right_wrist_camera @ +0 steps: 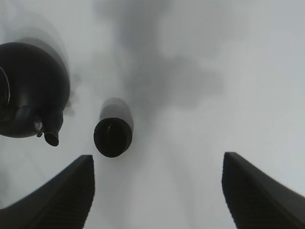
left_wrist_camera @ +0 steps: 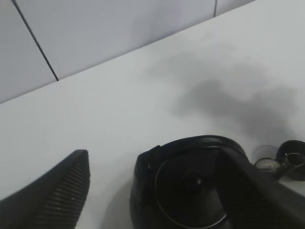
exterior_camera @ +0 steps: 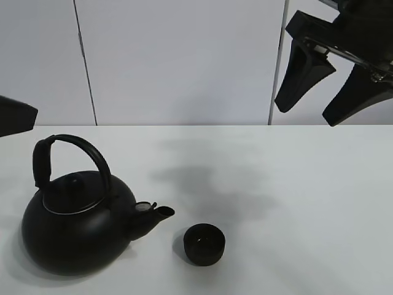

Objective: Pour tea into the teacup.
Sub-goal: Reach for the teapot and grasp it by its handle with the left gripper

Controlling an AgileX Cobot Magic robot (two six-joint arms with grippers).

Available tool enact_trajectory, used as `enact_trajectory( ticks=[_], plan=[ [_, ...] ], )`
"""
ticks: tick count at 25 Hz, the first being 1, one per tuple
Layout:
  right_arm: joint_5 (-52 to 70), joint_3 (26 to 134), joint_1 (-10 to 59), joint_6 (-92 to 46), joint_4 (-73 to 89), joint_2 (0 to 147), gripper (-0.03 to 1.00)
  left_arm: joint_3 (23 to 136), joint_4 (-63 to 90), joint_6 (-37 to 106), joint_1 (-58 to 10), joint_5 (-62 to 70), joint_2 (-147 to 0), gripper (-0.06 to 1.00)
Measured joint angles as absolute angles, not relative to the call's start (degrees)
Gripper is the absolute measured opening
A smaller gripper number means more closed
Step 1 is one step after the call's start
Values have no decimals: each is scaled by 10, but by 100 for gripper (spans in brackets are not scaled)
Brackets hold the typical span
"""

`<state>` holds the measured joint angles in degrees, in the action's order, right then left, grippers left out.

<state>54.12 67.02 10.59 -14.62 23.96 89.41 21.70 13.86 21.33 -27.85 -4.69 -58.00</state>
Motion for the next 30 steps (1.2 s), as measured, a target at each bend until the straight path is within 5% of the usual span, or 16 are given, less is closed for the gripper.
enact_trajectory(
  ticks=[11,30],
  plan=[
    [540,670,106,-146,238,894,52,111,141,187,-278,-257,-580,53],
    [539,670,106,-146,247,894,52,62,142,150,-278,-315,-606,53]
  ],
)
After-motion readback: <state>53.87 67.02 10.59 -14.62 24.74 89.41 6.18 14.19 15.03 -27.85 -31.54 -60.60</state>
